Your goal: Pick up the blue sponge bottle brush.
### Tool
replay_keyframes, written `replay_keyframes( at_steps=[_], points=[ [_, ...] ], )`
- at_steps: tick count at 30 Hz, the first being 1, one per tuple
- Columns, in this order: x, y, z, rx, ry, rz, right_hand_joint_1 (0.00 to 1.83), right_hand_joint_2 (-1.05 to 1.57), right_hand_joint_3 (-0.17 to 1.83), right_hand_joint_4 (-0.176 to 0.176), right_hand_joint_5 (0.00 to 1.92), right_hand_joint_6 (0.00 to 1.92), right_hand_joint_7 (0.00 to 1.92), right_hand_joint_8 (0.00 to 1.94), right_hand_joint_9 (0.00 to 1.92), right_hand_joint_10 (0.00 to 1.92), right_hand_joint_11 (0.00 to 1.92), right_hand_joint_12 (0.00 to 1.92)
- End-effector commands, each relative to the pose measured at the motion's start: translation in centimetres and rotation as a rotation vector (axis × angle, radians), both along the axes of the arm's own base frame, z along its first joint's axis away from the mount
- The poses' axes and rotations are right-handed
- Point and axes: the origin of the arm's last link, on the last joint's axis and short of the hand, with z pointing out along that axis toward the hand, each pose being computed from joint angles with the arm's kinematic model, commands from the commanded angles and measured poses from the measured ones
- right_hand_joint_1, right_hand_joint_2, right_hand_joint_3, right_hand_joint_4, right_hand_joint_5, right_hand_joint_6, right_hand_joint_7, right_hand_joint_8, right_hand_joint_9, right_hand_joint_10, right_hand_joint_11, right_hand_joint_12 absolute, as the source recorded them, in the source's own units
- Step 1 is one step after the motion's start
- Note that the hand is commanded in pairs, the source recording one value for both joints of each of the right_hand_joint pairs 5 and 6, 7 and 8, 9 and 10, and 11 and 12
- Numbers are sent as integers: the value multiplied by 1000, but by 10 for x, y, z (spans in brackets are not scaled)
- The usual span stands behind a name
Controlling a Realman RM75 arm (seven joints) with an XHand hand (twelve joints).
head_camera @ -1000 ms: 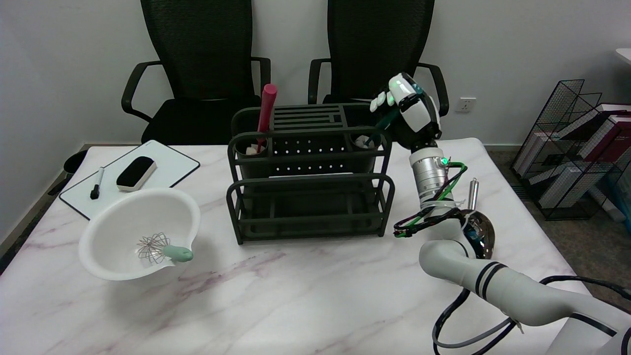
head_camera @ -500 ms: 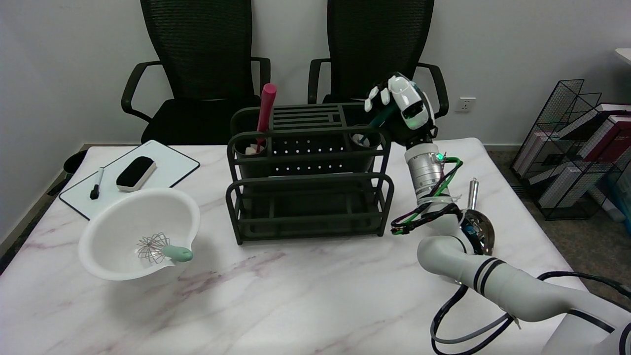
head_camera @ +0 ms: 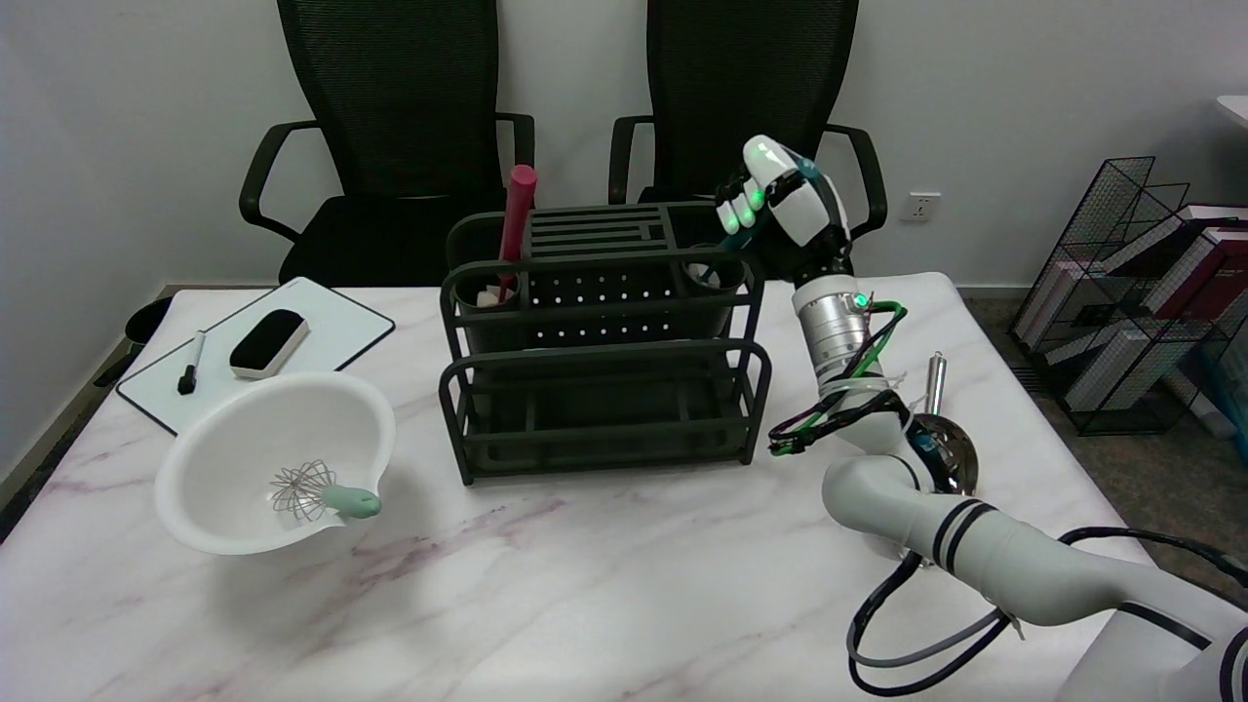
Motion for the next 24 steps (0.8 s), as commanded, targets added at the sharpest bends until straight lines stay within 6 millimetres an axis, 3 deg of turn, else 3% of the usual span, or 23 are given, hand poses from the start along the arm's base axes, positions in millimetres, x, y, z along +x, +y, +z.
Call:
replay_keyframes(
  at_steps=[1, 11, 16, 24],
  points=[
    [14, -11, -6, -7, 77, -15, 1068, 1076, 860, 0, 1920, 1920, 1910, 1910, 1752, 1752, 1814, 1814],
    [18, -17, 0, 7, 133, -75, 999, 1236, 849, 0, 1920, 1920, 1920, 1920, 1879, 1879, 1920, 1920],
    [31, -21, 12, -30, 251, -130, 990, 1384, 819, 0, 1920, 1920, 1920, 1920, 1920, 1920, 1920, 1920],
    [52, -31, 10, 1, 320, -167, 998, 1533, 683, 0, 1920, 1920, 1920, 1920, 1920, 1920, 1920, 1920]
  ],
)
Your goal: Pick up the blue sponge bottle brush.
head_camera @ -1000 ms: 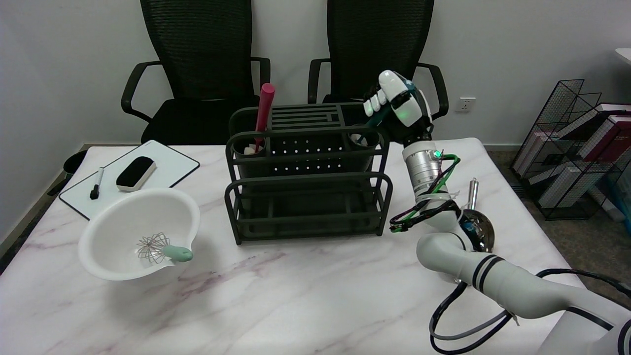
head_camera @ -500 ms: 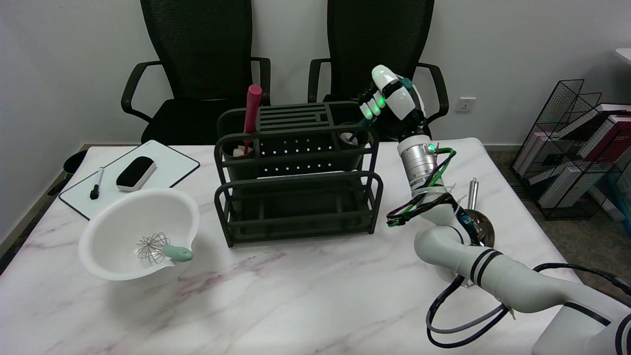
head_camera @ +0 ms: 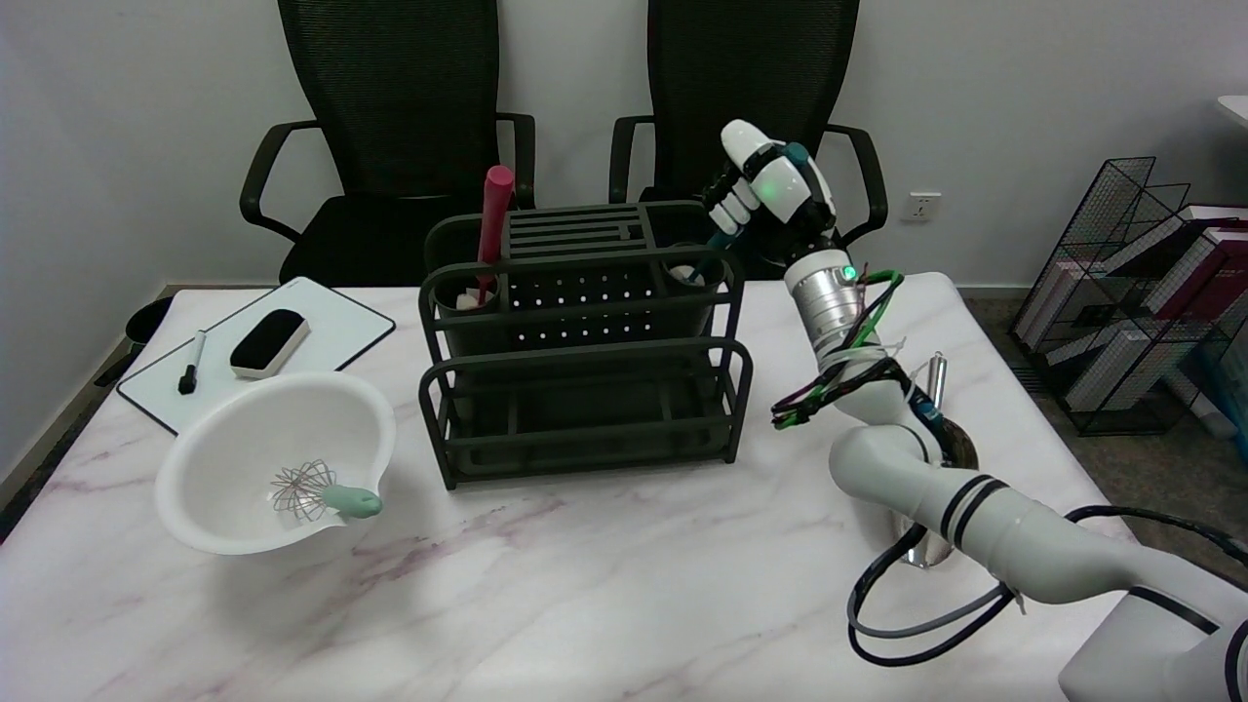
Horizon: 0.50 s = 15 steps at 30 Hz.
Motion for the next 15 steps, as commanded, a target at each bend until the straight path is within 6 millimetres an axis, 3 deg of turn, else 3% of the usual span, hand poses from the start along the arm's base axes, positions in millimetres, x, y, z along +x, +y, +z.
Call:
replay_keyframes(
  at_steps=[1, 15],
  points=[
    [35, -16, 8, 10, 184, -91, 975, 1551, 663, 0, 1920, 1920, 1920, 1920, 1920, 1920, 1920, 1920],
    [62, -25, -9, 72, 212, -77, 977, 1571, 588, 0, 1920, 1920, 1920, 1920, 1920, 1920, 1920, 1920]
  ],
)
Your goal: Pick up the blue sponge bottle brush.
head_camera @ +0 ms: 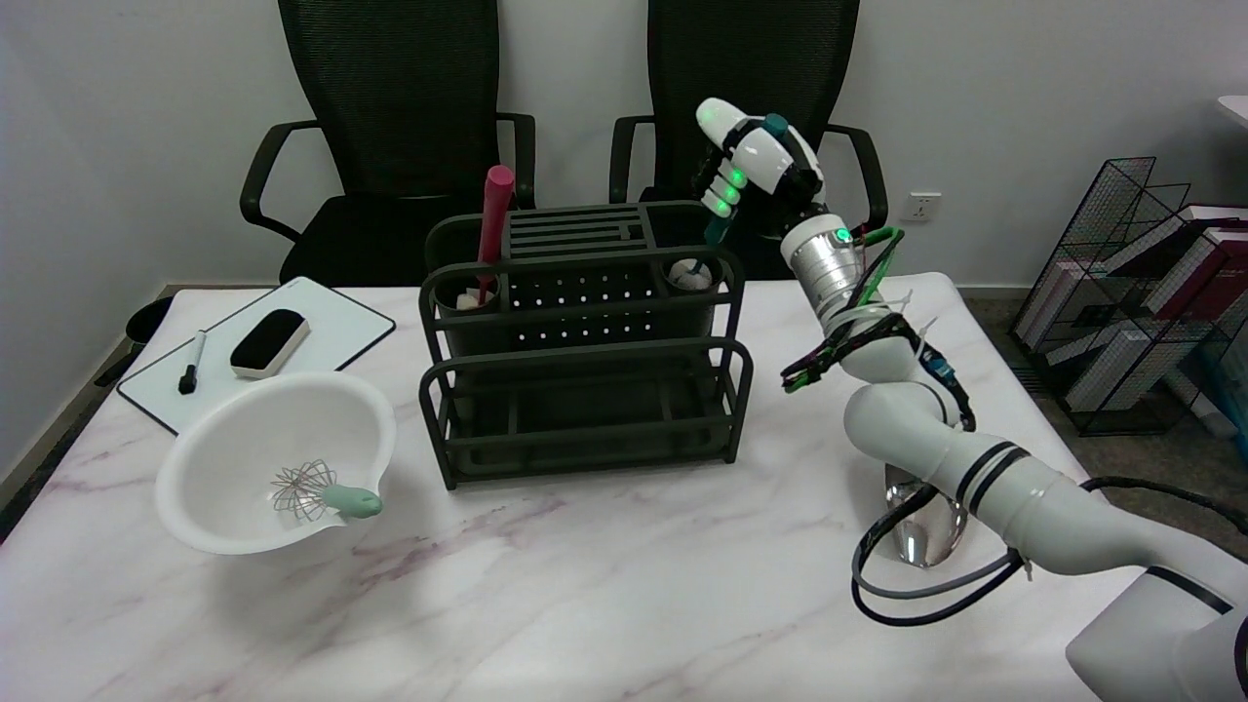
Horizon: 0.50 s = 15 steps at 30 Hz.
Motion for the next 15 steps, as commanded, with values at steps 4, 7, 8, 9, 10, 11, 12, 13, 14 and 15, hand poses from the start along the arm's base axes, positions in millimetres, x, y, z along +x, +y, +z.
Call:
replay_keyframes(
  at_steps=[4, 7, 8, 9, 10, 11, 12, 13, 14, 15],
  points=[
    [42, -9, -14, 72, 74, -4, 975, 1571, 596, 0, 1920, 1920, 1920, 1920, 1920, 1920, 1920, 1920],
    [49, -7, -11, 78, 94, -5, 973, 1571, 583, 0, 1920, 1920, 1920, 1920, 1920, 1920, 1920, 1920],
    [52, -6, -11, 79, 109, -1, 973, 1571, 575, 0, 1920, 1920, 1920, 1920, 1920, 1920, 1920, 1920],
    [54, -5, -10, 79, 118, 2, 972, 1571, 572, 0, 1920, 1920, 1920, 1920, 1920, 1920, 1920, 1920],
    [57, -3, -10, 81, 124, 9, 971, 1571, 572, 0, 1920, 1920, 1920, 1920, 1920, 1920, 1920, 1920],
    [61, -2, -9, 81, 128, 17, 971, 1571, 570, 0, 1920, 1920, 1920, 1920, 1920, 1920, 1920, 1920],
    [63, -1, -9, 82, 128, 23, 970, 1571, 565, 0, 1920, 1920, 1920, 1920, 1920, 1920, 1920, 1920],
    [65, 0, -9, 82, 126, 28, 970, 1571, 561, 0, 1920, 1920, 1920, 1920, 1920, 1920, 1920, 1920],
    [66, 2, -8, 83, 122, 31, 968, 1571, 563, 0, 1920, 1920, 1920, 1920, 1920, 1920, 1920, 1920],
    [67, 2, -8, 83, 124, 31, 967, 1571, 565, 0, 1920, 1920, 1920, 1920, 1920, 1920, 1920, 1920]
  ],
)
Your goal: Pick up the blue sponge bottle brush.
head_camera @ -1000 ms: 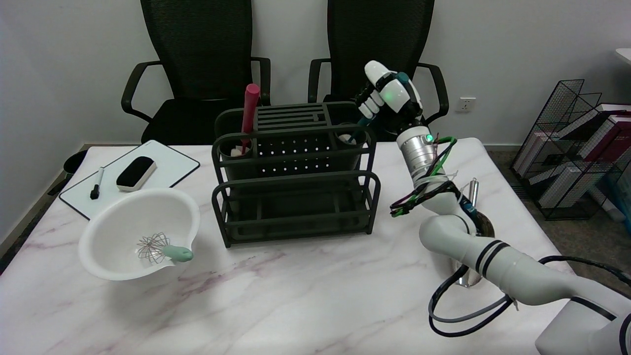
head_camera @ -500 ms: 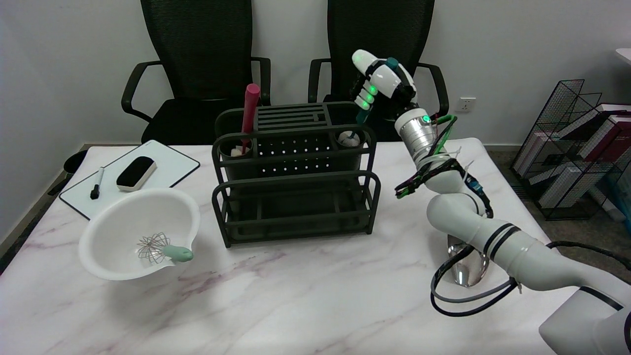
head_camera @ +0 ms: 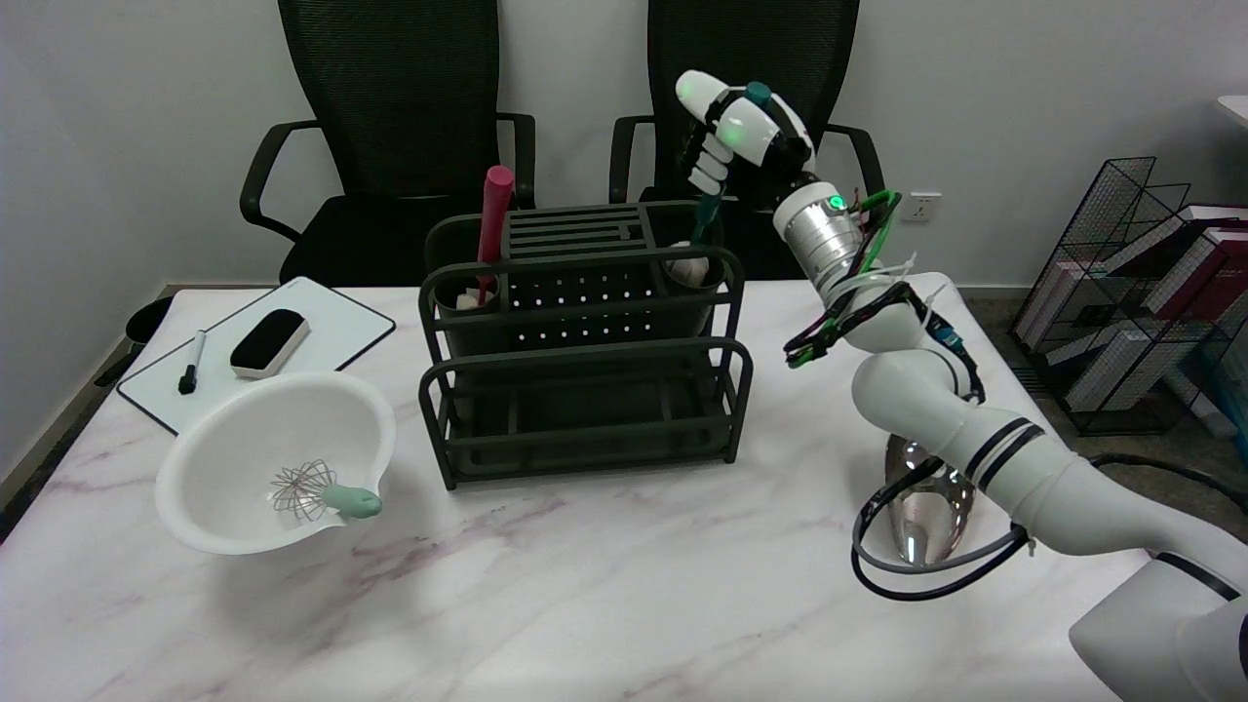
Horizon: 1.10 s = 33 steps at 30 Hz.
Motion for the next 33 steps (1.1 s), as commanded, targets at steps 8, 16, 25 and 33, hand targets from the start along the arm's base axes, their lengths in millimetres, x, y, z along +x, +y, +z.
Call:
replay_keyframes(
  at_steps=[8, 16, 25, 33],
  points=[
    [44, 18, 6, 11, 71, 66, 959, 1571, 544, 0, 1920, 1920, 1920, 1920, 1920, 1920, 1920, 1920],
    [54, 24, 7, 9, 63, 102, 986, 1571, 467, 0, 1920, 1920, 1920, 1920, 1920, 1920, 1920, 1920],
    [68, 30, 9, 4, 54, 151, 982, 1571, 417, 0, 1920, 1920, 1920, 1920, 1920, 1920, 1920, 1920],
    [83, 50, 25, -61, 88, 207, 988, 1571, 396, 0, 1920, 1920, 1920, 1920, 1920, 1920, 1920, 1920]
  ],
)
